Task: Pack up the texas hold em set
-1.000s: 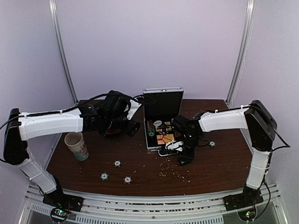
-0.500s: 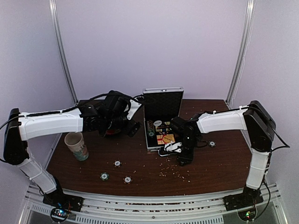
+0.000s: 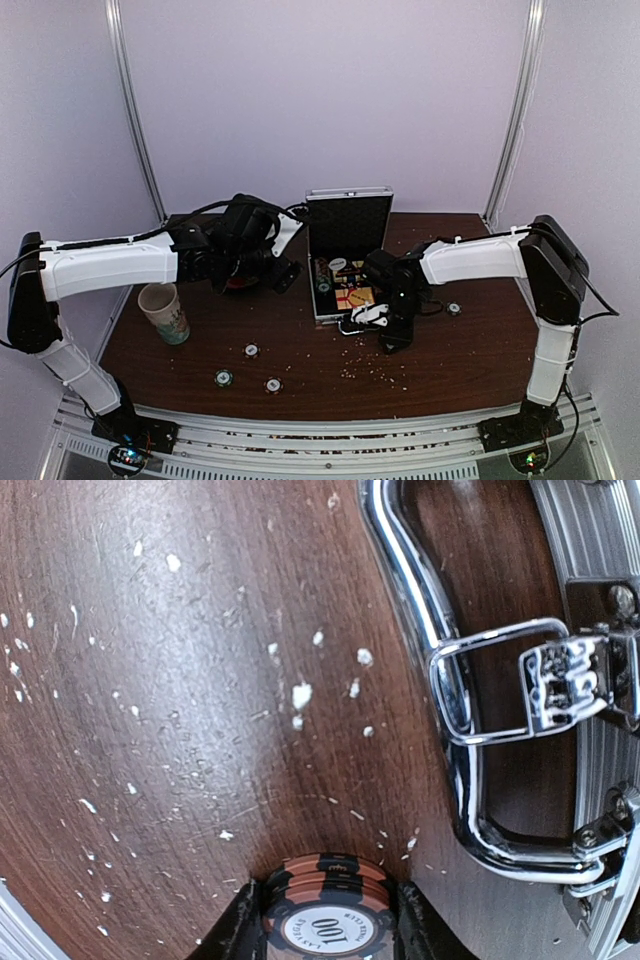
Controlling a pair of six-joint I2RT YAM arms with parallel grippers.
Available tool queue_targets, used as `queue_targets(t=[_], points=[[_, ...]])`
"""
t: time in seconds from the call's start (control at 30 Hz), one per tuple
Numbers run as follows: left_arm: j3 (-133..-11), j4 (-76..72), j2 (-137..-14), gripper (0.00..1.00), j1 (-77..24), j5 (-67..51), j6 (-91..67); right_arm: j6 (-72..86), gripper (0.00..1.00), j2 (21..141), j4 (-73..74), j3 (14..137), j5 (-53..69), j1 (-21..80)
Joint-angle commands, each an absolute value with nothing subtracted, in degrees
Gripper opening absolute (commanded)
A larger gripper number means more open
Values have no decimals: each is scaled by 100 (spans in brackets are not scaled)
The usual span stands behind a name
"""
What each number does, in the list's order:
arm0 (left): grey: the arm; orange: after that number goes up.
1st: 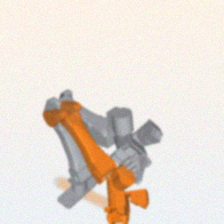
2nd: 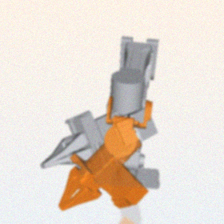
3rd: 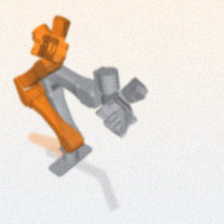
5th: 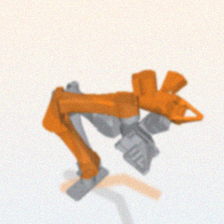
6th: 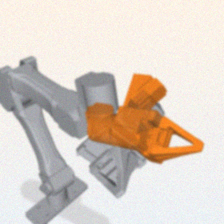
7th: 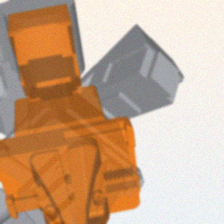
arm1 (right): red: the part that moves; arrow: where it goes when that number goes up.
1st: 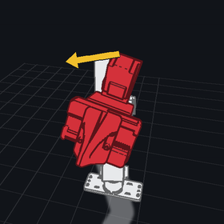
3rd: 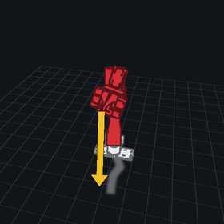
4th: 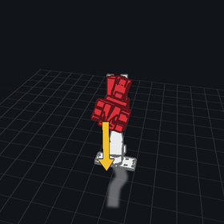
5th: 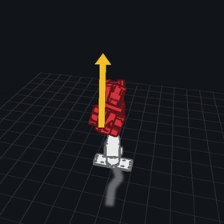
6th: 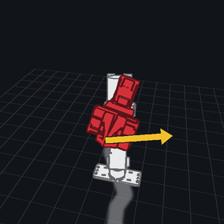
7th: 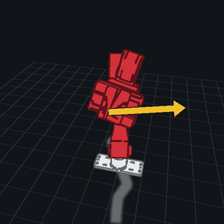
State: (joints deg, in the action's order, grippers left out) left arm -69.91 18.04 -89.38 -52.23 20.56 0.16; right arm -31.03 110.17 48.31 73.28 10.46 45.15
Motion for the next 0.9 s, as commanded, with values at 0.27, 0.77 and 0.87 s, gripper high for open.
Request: queue_targets(t=[0.27, 0.77, 0.87], points=[[-7066, 1720, -8960, 87, -5240, 2066, 79, -2979, 29, 10755, 5385, 8038, 970, 4221], [-7073, 1731, -8946, 87, -5238, 2048, 66, -2814, 31, 11160, 4639, 8919, 555, 3359], [-7075, 1731, -8960, 87, -5238, 2056, 68, -2809, 31, 11208, 4443, 8913, 568, 3359]])
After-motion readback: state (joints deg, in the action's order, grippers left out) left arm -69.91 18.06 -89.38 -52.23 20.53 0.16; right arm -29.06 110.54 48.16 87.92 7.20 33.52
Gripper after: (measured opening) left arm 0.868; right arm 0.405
